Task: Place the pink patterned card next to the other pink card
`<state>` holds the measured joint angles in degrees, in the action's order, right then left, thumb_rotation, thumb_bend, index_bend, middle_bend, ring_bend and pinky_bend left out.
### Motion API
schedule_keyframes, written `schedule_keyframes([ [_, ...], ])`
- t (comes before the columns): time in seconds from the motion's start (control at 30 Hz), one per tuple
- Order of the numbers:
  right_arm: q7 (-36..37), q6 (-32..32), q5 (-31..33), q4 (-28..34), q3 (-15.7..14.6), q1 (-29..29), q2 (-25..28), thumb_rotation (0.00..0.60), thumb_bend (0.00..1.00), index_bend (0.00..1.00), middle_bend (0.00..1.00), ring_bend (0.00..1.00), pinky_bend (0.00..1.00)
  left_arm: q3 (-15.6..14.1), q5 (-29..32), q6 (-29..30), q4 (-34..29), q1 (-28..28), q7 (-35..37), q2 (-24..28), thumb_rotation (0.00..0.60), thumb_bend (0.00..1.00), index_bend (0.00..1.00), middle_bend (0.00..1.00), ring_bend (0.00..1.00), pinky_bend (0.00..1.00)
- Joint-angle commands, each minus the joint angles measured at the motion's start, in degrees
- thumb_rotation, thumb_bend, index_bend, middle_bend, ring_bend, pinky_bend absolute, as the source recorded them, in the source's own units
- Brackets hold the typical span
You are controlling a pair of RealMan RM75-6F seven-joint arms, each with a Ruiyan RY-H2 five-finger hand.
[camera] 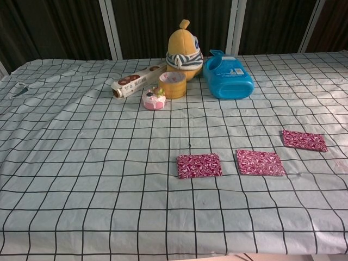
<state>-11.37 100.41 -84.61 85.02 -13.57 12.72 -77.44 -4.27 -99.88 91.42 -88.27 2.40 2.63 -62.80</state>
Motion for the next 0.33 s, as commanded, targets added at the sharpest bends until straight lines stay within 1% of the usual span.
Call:
schedule_keyframes([
  [0.03,2.3,0.0,-2.6,-1.4,-0.1,-3.0,1.3,0.600,0.20,0.01,0.00,0.00,0.00,-0.1,0.0,-0.2,-0.2,0.0,-0.4,-0.1,0.600,0.43,0.00,0.05,0.00,0.00],
  [0.17,2.8,-1.7,-2.9,-0.8,1.1,-3.6,1.9,0.600,0.20,0.01,0.00,0.00,0.00,-0.4,-0.4,-0.1,0.0,0.0,0.2,0.1,0.600,0.43,0.00,0.05,0.00,0.00],
  [0.33,4.4,-2.6,-4.0,-1.5,3.1,-4.4,1.8,0.600,0.20,0.02,0.00,0.00,0.00,-0.4,-0.7,0.5,0.4,0.0,0.8,0.2,0.600,0.43,0.00,0.05,0.00,0.00],
])
